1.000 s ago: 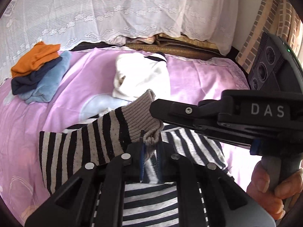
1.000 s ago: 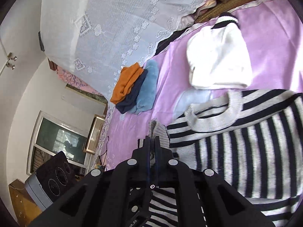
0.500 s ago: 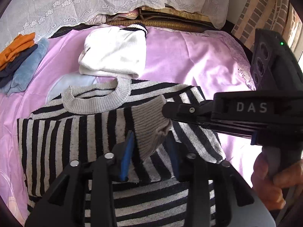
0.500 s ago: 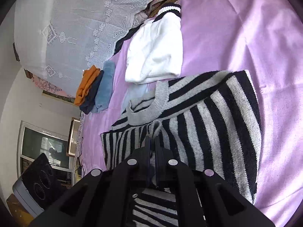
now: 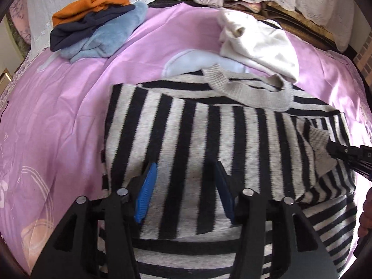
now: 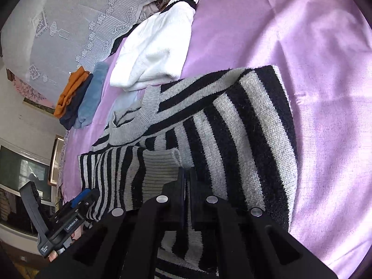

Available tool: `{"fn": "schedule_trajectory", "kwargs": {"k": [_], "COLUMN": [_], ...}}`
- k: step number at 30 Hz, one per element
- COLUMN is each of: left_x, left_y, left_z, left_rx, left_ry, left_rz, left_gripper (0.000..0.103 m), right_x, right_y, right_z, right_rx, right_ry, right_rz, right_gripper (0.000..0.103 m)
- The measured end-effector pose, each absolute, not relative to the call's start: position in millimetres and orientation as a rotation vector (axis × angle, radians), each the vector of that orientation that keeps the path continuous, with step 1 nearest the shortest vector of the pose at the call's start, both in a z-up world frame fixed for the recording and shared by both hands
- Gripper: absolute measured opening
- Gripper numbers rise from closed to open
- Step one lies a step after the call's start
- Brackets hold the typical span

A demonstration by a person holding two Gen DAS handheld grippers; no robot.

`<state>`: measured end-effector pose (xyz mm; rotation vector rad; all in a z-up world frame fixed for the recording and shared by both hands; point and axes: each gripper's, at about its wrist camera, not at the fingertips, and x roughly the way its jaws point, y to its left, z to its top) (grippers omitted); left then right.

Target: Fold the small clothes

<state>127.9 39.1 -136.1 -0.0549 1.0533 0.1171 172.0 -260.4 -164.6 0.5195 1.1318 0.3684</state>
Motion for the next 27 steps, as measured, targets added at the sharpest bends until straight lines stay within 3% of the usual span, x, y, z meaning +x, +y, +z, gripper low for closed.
{"fn": "schedule_trajectory", "kwargs": {"k": [1, 10, 18, 22, 25, 27], "left_x": [128, 128, 148, 148, 143, 136], "left_y": [47, 47, 59, 71, 73, 69], "left_z": [-139, -114, -139, -146, -136, -124], "left_rx": [-0.054, -0.012, 0.066, 0.077, 0.066, 0.062], "left_ry": [1.056, 1.0, 1.053, 1.057, 1.047, 1.019], "left_rz": [0.139, 0.067, 0.128, 0.128, 0.119, 0.084], "left_gripper": [0.061, 0.058, 0.062, 0.066, 0.064, 0.065], "right_x": [171, 158, 169, 171, 165, 157], "right_y": [-261, -213, -188, -208, -209, -202], "right_z": [-163, -115, -146, -166, -156, -143], "right_rx": [0.503, 0.342, 0.362, 0.436, 0.408, 0.345], "right_ry": [1.126, 1.016, 1.111, 1.133, 1.115, 1.078], "right_rz": [0.359, 0.435, 0.391, 0.373, 0.336, 0.356], "right_gripper": [0.003, 0.005, 0.006, 0.0, 0.0, 0.005]}}
